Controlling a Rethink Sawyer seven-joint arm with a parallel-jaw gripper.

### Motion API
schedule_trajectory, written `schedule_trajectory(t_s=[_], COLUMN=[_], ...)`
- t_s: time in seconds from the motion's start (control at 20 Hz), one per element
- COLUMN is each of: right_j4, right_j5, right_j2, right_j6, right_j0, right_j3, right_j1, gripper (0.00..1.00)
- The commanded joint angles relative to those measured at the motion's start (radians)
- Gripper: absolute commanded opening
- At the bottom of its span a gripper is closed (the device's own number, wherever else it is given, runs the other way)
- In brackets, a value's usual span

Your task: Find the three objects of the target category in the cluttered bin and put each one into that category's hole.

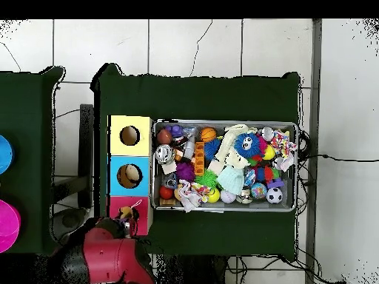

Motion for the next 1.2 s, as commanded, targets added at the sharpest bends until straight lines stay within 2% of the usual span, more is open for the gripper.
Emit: schedule_trajectory(t_s=[0.05,0.45,0.65,0.95,1.2], right_j4=[0.053,0.057,0.051,0.053,0.067], right_j5=[0.072,0.045,0.099,0.146,0.081], right_j2=[0.015,0.02,0.001,0.008,0.071], right_j6=[0.249,0.231,0.227,0.222,0.206], right_j0=[0.014,-0.01,0.001,0.009,-0.027], right_j3=[0.007,0.004,-0.002,0.035,0.098], right_j1=[0.015,0.03,0.004,-0.053,-0.047], gripper=[0.0,0.0,0.0,0.0,0.0])
